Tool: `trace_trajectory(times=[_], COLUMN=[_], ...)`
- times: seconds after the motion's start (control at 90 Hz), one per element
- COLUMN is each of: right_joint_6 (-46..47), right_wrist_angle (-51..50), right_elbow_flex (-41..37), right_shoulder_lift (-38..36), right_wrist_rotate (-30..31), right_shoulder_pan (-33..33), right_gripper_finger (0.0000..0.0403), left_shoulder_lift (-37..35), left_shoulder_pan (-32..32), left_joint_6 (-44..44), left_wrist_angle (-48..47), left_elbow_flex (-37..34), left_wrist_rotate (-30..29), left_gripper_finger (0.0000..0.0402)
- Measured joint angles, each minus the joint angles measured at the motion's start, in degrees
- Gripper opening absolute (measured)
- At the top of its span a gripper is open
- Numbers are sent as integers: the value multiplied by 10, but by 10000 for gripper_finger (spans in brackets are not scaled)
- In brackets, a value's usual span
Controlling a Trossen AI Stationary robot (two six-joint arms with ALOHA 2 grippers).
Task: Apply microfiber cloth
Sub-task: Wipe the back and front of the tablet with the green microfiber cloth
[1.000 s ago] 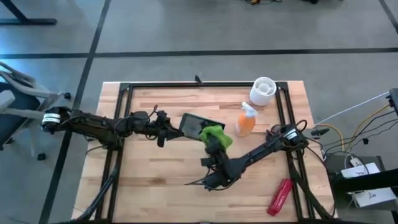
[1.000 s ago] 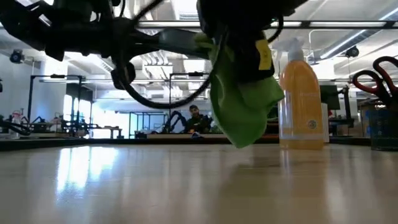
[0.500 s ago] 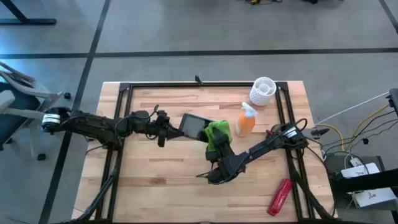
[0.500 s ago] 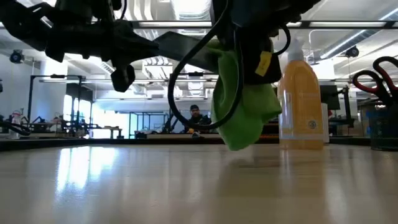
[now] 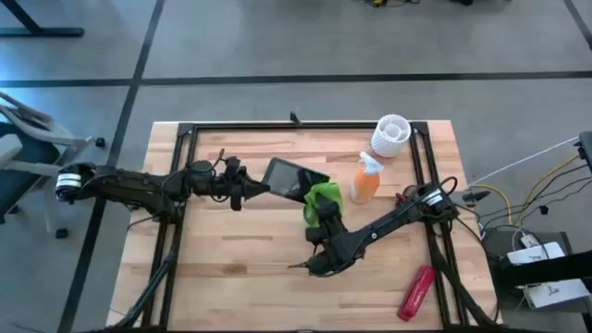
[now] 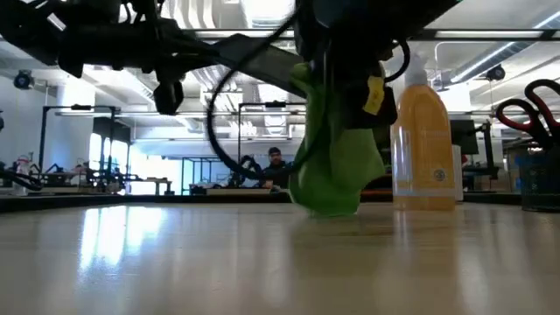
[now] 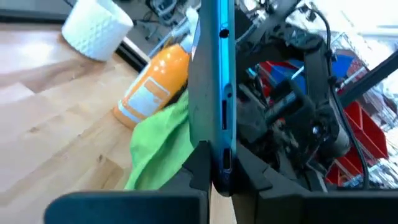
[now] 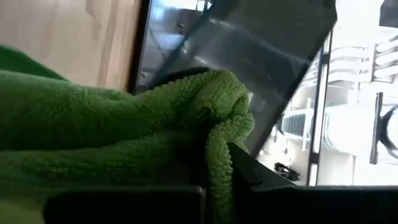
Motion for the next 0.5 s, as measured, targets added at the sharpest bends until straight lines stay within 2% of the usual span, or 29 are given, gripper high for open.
trace_trajectory(times=[0.356,0.5], right_joint_6=[-363,-434], right_wrist_angle=[290,330], right_elbow_flex=[0,10], right_shoulder_lift=[0,0], right_wrist_rotate=[3,22], right_shoulder_pan=[-25,-53], right_gripper_finger=[0,0], left_shoulder_lift=[35,40], left_shoulder_pan=[-5,-5], left_joint_6=[-23,-27], left_wrist_angle=[16,17], left_elbow_flex=[2,2], left_wrist_rotate=[-23,-24], left_gripper_finger=[10,10])
